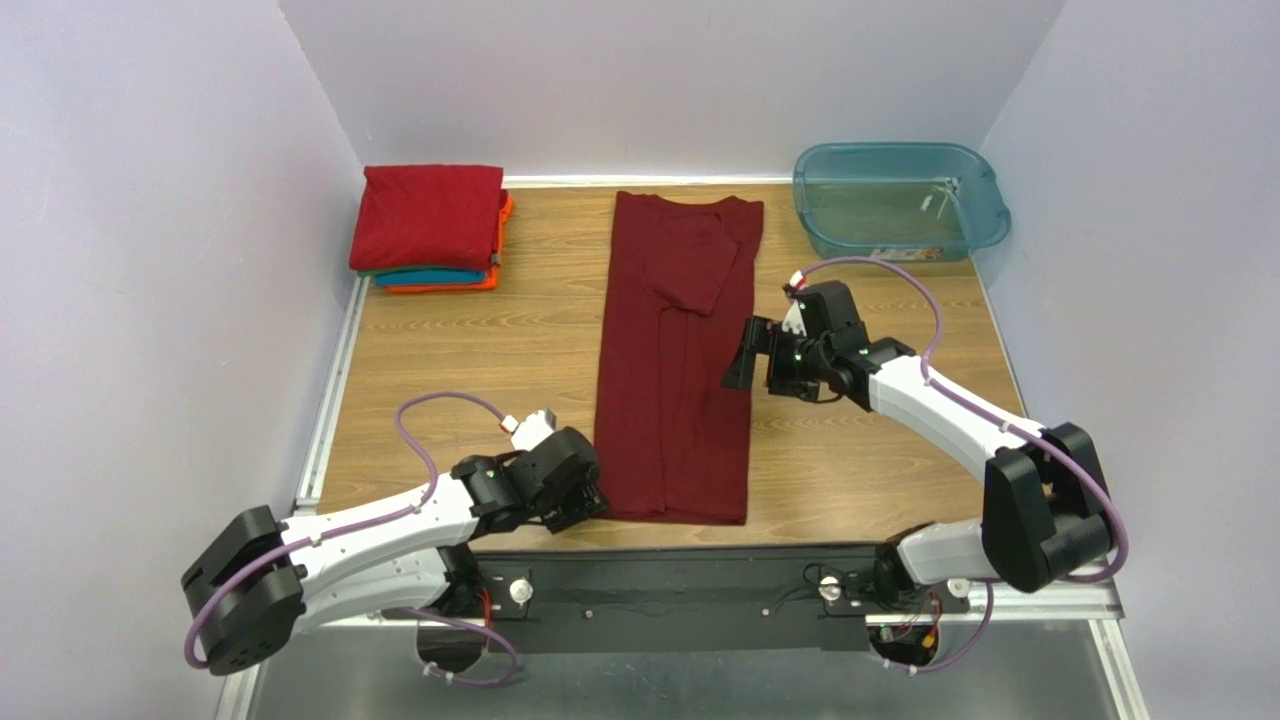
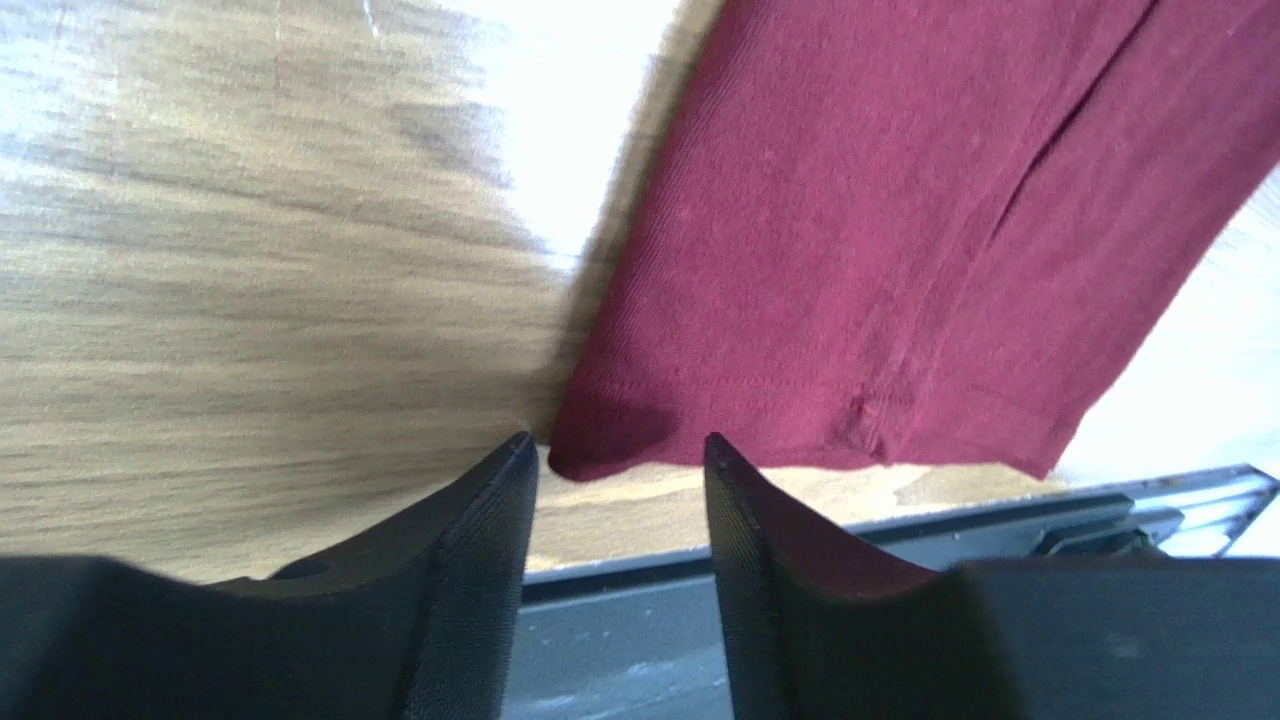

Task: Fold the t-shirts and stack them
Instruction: Fold the tshirt

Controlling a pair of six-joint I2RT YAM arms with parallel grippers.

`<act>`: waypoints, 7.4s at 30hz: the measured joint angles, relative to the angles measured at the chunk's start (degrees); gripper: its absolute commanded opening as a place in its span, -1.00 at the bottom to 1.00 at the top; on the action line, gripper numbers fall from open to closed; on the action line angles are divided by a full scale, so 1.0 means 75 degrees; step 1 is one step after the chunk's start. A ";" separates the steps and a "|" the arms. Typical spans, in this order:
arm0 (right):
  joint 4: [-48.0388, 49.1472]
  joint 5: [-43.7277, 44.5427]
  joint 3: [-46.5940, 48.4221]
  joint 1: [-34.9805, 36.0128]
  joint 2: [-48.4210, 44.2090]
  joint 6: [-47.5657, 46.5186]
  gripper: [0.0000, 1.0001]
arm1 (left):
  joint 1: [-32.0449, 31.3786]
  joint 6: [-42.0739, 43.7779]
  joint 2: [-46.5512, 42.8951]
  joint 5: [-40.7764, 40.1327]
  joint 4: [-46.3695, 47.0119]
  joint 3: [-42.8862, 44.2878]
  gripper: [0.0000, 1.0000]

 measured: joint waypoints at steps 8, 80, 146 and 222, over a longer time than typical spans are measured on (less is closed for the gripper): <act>-0.0562 -0.0376 -0.0265 0.0029 -0.0487 -0.0213 1.00 | 0.0020 0.0195 0.0825 -0.0192 0.0143 0.0326 -0.82; -0.3439 0.2025 -0.1358 0.4325 -0.2739 0.2334 -0.99 | -0.2285 -0.0868 -0.0134 -0.0064 -0.0335 0.1186 -1.00; -0.0697 0.4590 0.3042 0.1265 0.2565 -0.0204 -0.99 | 0.3348 0.4613 0.4986 -0.0119 0.2305 0.5033 -1.00; 0.0903 0.1950 0.3197 0.0592 0.2719 -0.0507 1.00 | 0.3622 0.4462 0.0691 0.0577 0.3532 0.0930 0.97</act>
